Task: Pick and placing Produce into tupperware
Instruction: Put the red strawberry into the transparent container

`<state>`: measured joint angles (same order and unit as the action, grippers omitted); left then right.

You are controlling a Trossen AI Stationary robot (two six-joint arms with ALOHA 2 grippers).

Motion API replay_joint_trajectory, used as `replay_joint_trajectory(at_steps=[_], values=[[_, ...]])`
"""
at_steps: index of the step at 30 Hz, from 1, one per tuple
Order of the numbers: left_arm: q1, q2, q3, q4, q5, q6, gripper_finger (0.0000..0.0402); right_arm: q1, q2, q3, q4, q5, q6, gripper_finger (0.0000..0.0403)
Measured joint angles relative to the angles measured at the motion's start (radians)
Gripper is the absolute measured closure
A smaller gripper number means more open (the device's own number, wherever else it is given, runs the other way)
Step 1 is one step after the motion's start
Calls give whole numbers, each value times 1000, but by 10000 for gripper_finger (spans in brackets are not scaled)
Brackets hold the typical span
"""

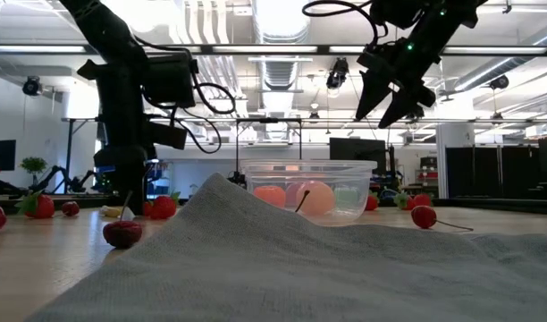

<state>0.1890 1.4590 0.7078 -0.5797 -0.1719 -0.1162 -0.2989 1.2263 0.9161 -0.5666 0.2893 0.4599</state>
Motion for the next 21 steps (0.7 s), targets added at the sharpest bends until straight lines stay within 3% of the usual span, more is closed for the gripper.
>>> replay_joint_trajectory(at_steps=[21], values=[[42,8,-1,74,83,2,263,0,0,0,-1,0,0,53]])
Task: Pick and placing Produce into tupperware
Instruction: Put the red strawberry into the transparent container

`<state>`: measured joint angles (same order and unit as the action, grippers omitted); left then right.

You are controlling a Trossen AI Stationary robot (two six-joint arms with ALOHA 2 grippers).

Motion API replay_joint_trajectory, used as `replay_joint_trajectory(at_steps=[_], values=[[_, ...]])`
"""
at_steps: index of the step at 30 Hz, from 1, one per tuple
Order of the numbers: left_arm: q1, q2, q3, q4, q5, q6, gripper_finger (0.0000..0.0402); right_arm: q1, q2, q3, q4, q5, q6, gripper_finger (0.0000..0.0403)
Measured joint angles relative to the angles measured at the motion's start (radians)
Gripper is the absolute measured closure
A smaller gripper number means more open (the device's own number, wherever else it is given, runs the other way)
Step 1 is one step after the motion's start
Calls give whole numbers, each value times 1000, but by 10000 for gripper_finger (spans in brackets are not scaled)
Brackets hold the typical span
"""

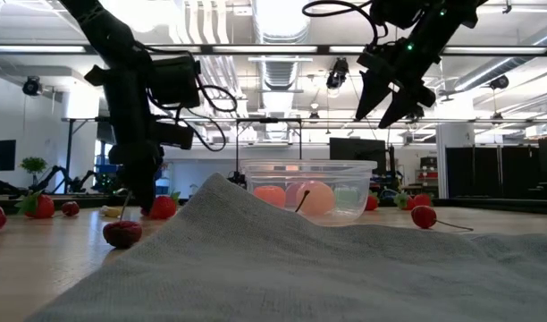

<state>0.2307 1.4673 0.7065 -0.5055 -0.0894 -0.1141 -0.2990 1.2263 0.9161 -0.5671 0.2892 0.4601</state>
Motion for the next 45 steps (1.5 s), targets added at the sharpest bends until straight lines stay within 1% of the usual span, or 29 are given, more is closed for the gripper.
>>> replay_joint_trajectory(at_steps=[3,8,31,34,40,45], values=[[4,16,0,3,33,-1,263,0,0,0,0,0,0,53],[5,34,8,0,37,16,263,0,0,0,-1,0,0,53],[5,26,31,-7,37,26,264,0,0,-1,-3,0,4,53],[5,26,32,-9,37,26,274,0,0,-1,-3,0,4,53],[5,20,32,-20,38,26,309,0,0,-1,-3,0,4,53],[5,18,33,-51,46,26,312,0,0,-1,-3,0,4,53]])
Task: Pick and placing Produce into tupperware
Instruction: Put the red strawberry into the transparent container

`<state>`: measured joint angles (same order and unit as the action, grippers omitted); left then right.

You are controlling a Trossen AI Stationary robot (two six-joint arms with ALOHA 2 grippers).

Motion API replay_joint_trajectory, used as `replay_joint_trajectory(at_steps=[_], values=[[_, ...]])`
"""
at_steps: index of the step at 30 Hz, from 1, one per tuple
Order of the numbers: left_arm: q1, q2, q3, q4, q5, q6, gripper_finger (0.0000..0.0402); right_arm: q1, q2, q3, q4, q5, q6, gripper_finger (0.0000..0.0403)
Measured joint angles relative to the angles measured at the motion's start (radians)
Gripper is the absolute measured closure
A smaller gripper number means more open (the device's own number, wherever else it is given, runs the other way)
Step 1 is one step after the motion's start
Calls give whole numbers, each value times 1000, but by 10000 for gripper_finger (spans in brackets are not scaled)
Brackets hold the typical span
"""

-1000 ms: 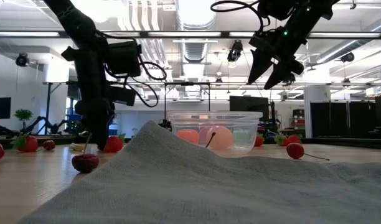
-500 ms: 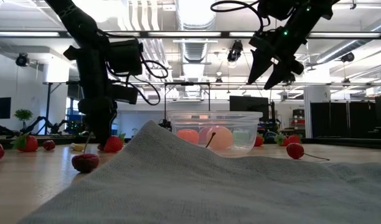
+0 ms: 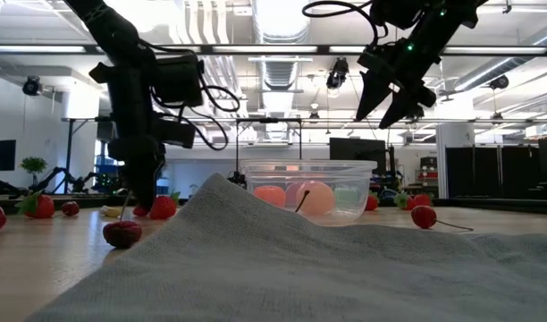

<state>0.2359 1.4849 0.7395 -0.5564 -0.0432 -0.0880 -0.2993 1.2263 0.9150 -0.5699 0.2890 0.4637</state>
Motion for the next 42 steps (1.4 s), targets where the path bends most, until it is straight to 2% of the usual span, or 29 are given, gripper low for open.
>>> replay_joint_trajectory(at_steps=[6,19,30,35,39,42], values=[[0,-1,6,-43,10,17,316,0,0,0,0,0,0,53],[0,-39,58,-86,10,43,371,0,0,0,2,0,0,53],[0,-66,75,-101,18,42,373,0,0,-2,0,-1,0,53],[0,-68,74,-152,29,42,346,0,0,-3,-1,-7,7,53],[0,-74,78,-159,15,58,295,0,0,-5,-1,-8,7,53],[0,-74,79,-158,8,127,251,0,0,-8,-1,-8,7,53]])
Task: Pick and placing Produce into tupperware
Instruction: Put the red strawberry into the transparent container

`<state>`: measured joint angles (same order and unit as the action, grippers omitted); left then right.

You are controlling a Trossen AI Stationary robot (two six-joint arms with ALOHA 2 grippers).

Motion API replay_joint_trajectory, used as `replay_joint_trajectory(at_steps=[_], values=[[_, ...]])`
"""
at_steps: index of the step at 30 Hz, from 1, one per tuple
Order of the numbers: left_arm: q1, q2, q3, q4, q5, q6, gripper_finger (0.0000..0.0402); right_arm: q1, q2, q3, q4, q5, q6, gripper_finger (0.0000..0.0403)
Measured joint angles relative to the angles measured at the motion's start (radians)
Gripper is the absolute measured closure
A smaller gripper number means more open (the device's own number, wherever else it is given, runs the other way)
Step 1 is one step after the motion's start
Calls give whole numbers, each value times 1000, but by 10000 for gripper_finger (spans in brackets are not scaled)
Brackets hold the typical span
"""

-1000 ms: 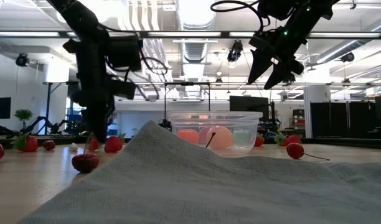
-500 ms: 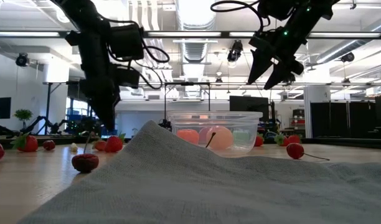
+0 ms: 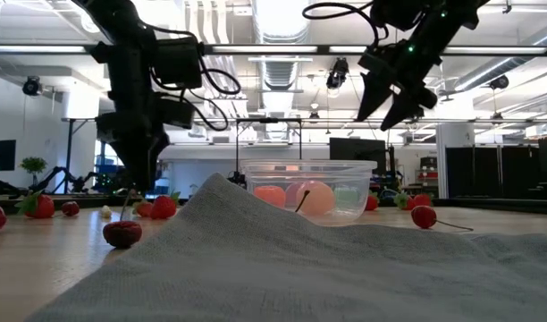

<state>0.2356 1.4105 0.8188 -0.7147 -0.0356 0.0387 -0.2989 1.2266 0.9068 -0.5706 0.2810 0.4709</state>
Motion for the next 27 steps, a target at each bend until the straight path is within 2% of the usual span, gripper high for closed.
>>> replay_joint_trajectory(at_steps=[4,8,27], values=[[-1,1,-4,0,9,109,202,0,0,-11,0,0,0,53],[-2,5,-6,1,23,231,180,0,0,-28,0,0,7,53],[-2,95,-8,57,29,259,217,0,0,-54,5,-2,46,53]])
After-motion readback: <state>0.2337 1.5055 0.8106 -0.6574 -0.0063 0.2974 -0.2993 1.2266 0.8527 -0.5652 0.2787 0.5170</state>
